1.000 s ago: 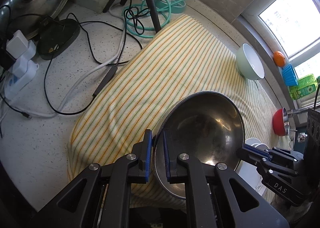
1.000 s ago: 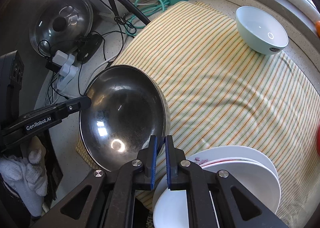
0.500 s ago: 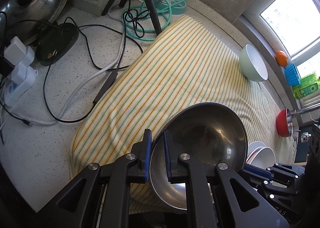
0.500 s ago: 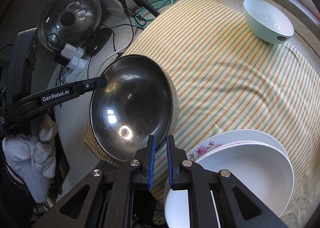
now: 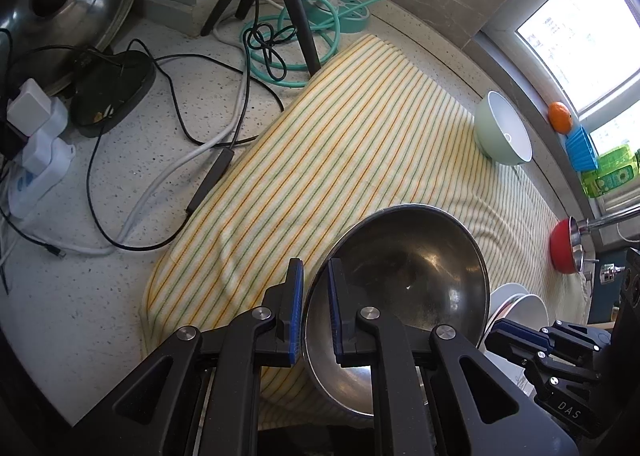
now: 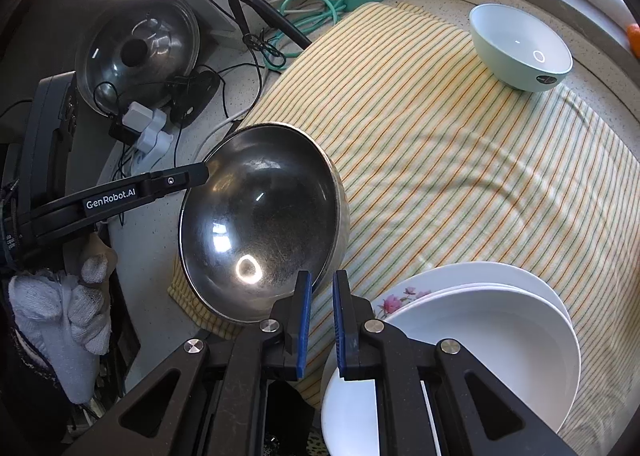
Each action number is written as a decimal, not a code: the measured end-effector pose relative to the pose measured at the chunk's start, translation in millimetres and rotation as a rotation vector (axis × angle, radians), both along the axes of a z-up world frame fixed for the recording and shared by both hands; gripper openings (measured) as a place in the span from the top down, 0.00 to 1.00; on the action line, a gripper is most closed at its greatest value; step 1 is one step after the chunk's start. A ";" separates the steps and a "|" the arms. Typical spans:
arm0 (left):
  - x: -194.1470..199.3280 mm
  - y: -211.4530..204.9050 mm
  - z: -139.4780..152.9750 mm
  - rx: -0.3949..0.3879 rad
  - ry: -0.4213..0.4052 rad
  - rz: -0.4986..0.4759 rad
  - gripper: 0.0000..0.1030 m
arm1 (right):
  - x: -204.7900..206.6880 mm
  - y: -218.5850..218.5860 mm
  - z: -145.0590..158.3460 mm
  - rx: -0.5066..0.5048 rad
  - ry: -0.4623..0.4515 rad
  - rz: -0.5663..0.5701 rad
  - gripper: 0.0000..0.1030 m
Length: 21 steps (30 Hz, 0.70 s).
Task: Organize plates and bowls
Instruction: 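Lower the steel bowl onto the cloth and open both grippers, then withdraw both grippers and move toward the red pot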
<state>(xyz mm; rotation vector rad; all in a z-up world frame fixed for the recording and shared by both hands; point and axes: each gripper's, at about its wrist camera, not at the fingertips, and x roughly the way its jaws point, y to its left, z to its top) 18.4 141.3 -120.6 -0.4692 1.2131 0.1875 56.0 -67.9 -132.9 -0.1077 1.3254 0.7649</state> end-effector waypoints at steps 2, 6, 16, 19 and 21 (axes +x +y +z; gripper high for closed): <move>0.6 0.4 4.2 0.008 -0.010 0.002 0.90 | -0.7 -6.2 5.1 0.002 -0.026 -0.013 0.91; 3.8 -2.7 16.6 0.007 -0.043 -0.007 0.90 | 1.1 -26.2 14.6 0.035 -0.043 -0.066 0.90; 23.6 -56.1 42.9 -0.008 -0.116 -0.131 0.89 | 0.4 -116.0 38.9 0.091 -0.167 -0.301 0.75; 33.4 -83.8 43.6 -0.019 -0.122 -0.192 0.89 | -3.2 -148.6 44.3 0.096 -0.211 -0.398 0.75; 40.5 -102.6 44.5 -0.027 -0.128 -0.230 0.89 | -5.9 -169.3 46.7 0.097 -0.238 -0.454 0.73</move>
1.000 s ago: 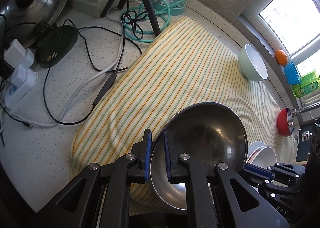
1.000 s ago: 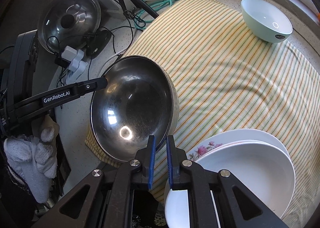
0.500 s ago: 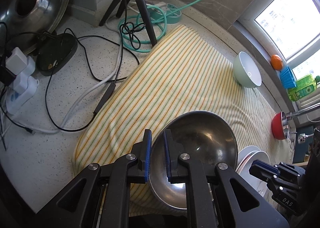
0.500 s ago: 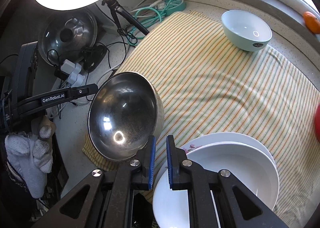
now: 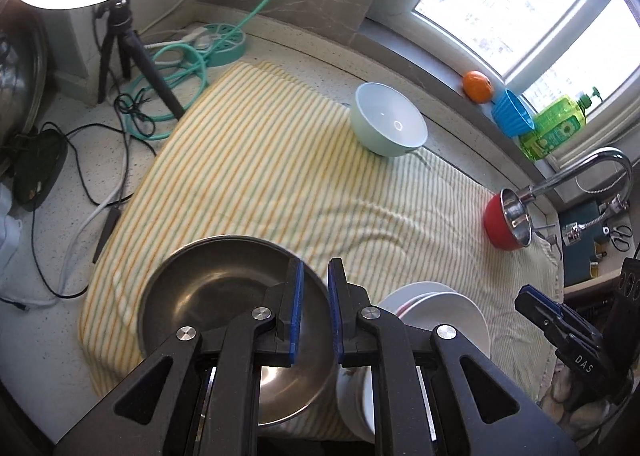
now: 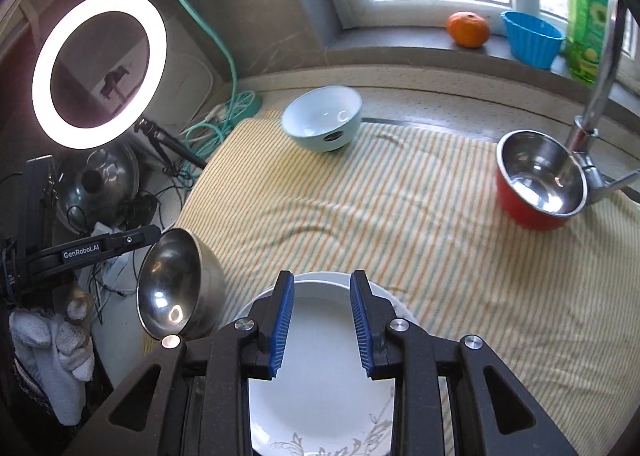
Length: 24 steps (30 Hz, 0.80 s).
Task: Organize plates and bowls
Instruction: 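Withdraw both grippers and move toward the red pot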
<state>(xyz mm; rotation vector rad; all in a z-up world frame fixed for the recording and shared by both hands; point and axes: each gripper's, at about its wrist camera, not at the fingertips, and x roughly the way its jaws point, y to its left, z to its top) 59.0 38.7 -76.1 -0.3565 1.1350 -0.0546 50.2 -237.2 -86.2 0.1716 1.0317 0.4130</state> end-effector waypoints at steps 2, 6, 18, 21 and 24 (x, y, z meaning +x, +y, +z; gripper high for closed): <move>7.5 -19.5 0.6 -0.001 -0.007 -0.039 0.89 | -3.6 -20.0 2.7 -0.010 -0.028 -0.046 0.73; 21.2 -55.2 -2.4 -0.003 -0.013 -0.105 0.89 | -7.9 -55.9 3.7 -0.034 -0.067 -0.135 0.73; 53.2 -151.3 -4.5 0.005 -0.034 -0.255 0.89 | 0.3 -153.4 -6.7 -0.040 -0.041 -0.300 0.61; 64.3 -173.2 -6.8 -0.002 -0.030 -0.279 0.89 | 6.3 -172.9 -7.7 -0.016 -0.048 -0.333 0.61; 75.8 -196.5 -7.3 0.014 -0.035 -0.311 0.89 | 13.9 -187.5 -8.3 0.019 -0.063 -0.367 0.61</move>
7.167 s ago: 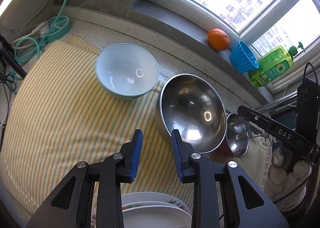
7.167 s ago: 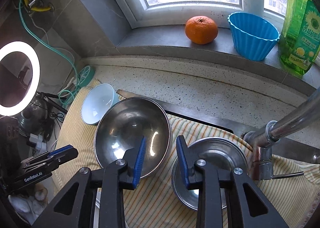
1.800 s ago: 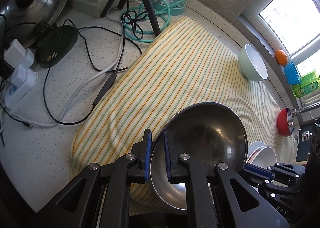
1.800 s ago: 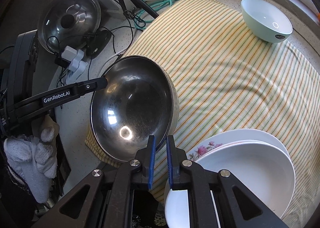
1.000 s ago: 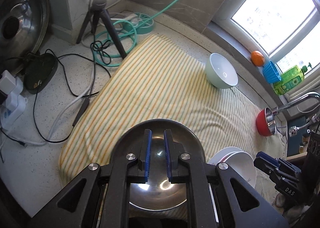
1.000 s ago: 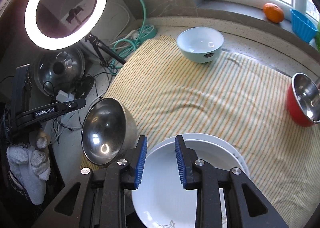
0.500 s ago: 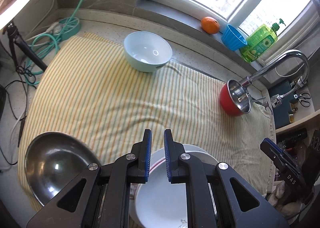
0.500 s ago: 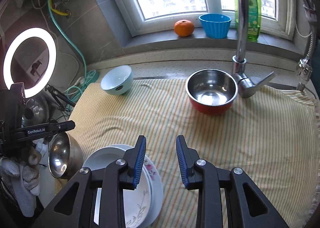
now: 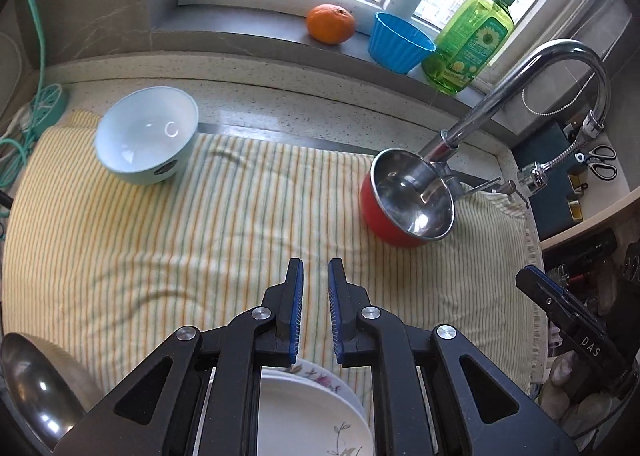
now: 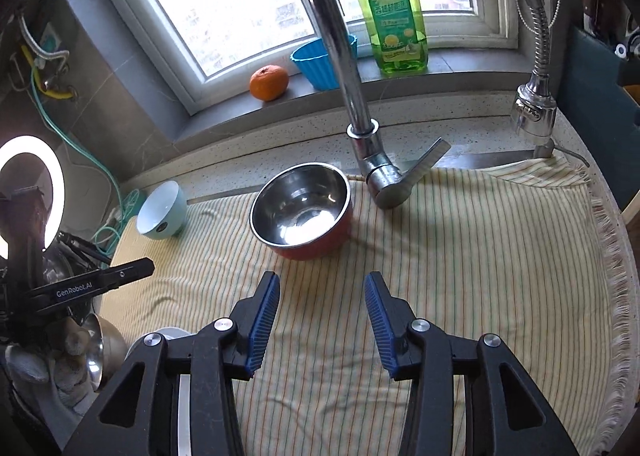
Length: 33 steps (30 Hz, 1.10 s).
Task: Organize plates and bowls
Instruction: 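Withdraw both grippers and move toward the red pot, then close both grippers on the rim of the red steel-lined pot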
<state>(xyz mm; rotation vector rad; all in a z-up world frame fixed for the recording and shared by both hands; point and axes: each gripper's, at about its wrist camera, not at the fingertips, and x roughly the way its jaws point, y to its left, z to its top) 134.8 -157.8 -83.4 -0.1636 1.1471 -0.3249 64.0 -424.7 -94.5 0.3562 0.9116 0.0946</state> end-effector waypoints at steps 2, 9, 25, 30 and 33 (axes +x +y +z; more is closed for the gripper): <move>7.7 -13.1 -0.3 0.006 -0.004 -0.019 0.89 | 5.9 -8.2 -1.2 0.031 -0.011 -0.013 0.61; 42.3 -40.1 -8.7 0.013 0.010 -0.033 0.89 | 29.2 -20.3 -14.8 0.075 -0.012 -0.061 0.63; 76.2 -58.7 -35.3 -0.008 0.072 -0.051 0.89 | 73.0 -15.4 -40.5 0.143 0.036 -0.081 0.83; 84.6 -65.9 -41.7 0.009 0.081 -0.066 0.89 | 84.0 -11.0 -49.2 0.148 0.066 -0.081 0.83; 87.5 -68.3 -44.3 0.016 0.084 -0.068 0.89 | 88.2 -14.1 -53.3 0.174 0.078 -0.095 0.83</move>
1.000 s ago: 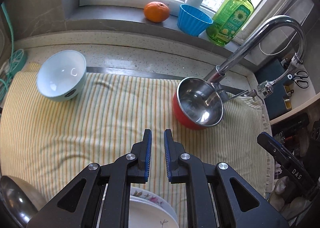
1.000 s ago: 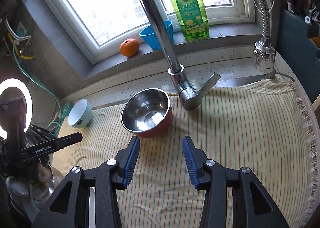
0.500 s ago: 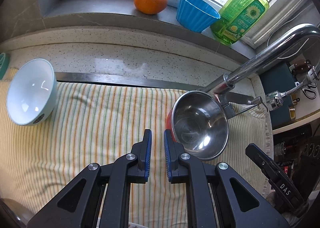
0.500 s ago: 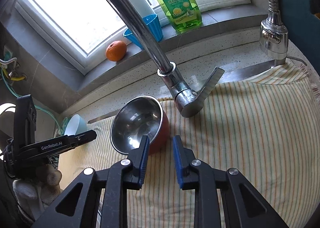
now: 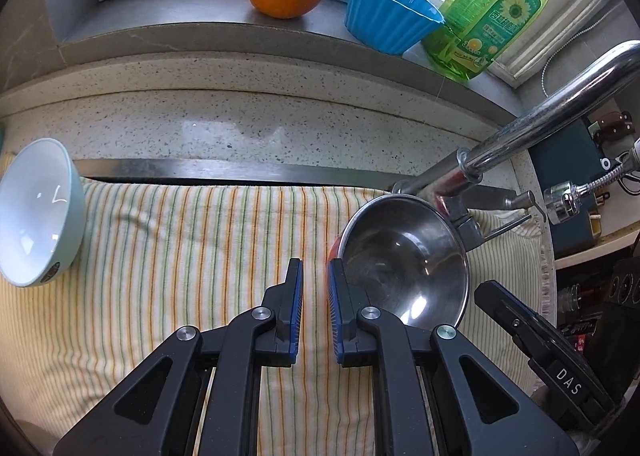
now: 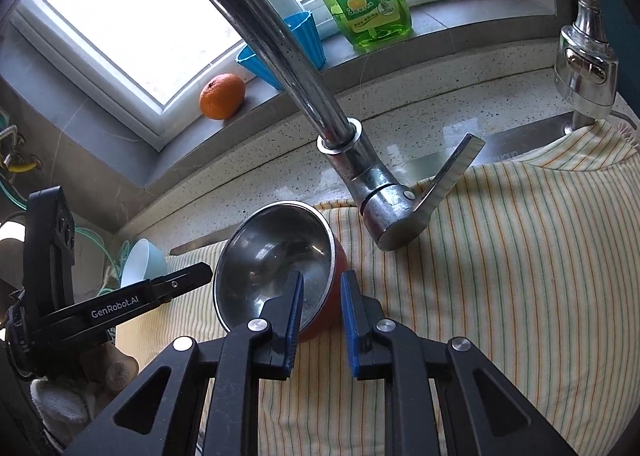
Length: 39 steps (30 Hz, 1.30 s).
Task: Organize plates and bowls
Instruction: 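Close both grippers on the rim of the red steel-lined pot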
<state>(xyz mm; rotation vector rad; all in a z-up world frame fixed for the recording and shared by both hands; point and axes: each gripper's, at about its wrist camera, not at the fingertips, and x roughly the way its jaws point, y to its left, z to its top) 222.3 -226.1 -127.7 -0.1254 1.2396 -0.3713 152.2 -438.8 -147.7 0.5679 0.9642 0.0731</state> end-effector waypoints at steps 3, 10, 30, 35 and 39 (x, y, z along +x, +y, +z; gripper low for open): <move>2.6 -0.3 -1.5 -0.003 -0.001 0.002 0.89 | 3.3 -3.6 -3.2 0.021 0.011 -0.007 0.83; 7.4 1.4 -1.4 -0.024 0.013 0.006 0.89 | 6.5 -8.6 -6.0 0.066 0.023 -0.022 0.83; 15.9 -3.5 -3.4 -0.024 0.031 -0.017 0.89 | 22.8 -24.1 -12.9 0.175 0.071 -0.067 0.84; 18.1 -1.1 -1.4 -0.012 0.029 -0.023 0.89 | 24.9 -34.5 -10.9 0.198 0.066 -0.060 0.84; 17.1 -4.6 -2.5 -0.007 0.037 -0.040 0.89 | 27.2 -31.8 -7.8 0.200 0.066 -0.036 0.84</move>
